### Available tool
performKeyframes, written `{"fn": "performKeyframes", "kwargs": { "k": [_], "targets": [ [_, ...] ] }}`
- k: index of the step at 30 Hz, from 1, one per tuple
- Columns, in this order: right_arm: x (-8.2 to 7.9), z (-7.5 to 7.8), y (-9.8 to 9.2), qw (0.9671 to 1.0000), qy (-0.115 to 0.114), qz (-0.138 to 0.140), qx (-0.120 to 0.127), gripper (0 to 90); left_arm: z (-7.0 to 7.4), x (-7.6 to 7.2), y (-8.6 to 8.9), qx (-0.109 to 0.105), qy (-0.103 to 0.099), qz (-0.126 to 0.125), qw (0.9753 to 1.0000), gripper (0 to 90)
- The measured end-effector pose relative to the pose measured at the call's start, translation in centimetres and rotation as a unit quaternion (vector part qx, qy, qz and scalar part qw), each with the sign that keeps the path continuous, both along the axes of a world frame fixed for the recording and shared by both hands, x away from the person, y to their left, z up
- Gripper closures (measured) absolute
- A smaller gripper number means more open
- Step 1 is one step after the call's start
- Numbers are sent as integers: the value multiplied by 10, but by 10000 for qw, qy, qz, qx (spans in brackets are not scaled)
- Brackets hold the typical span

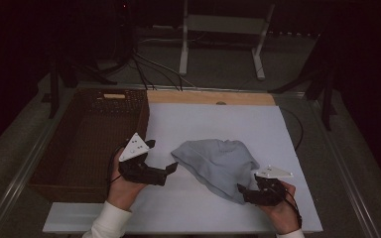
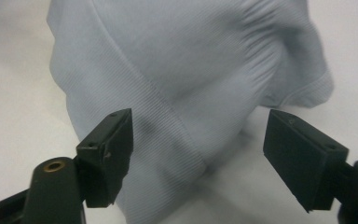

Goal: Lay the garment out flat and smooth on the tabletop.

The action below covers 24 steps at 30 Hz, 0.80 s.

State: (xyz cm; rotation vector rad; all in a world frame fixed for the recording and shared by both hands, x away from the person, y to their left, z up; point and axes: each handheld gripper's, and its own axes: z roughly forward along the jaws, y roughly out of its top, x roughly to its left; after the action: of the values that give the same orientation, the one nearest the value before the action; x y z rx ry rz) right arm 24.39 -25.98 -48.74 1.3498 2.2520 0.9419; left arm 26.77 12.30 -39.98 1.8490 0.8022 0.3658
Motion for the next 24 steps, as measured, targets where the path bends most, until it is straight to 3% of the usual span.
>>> {"fn": "performKeyframes", "kwargs": {
  "k": [9,17,23,24],
  "targets": [
    [4,-6,0,9997,224,-57,-54,335,-1,0,-1,14,10,-10,10000,1],
    [8,-15,8,9986,464,86,-235,395,-1,0,-1,19,19,-21,10000,1],
    [6,-17,14,9974,577,212,-388,571,-1,0,-1,23,28,-24,10000,1],
    [5,-17,15,9971,513,277,-481,673,-2,0,-1,36,35,-31,10000,1]
  ]
}}
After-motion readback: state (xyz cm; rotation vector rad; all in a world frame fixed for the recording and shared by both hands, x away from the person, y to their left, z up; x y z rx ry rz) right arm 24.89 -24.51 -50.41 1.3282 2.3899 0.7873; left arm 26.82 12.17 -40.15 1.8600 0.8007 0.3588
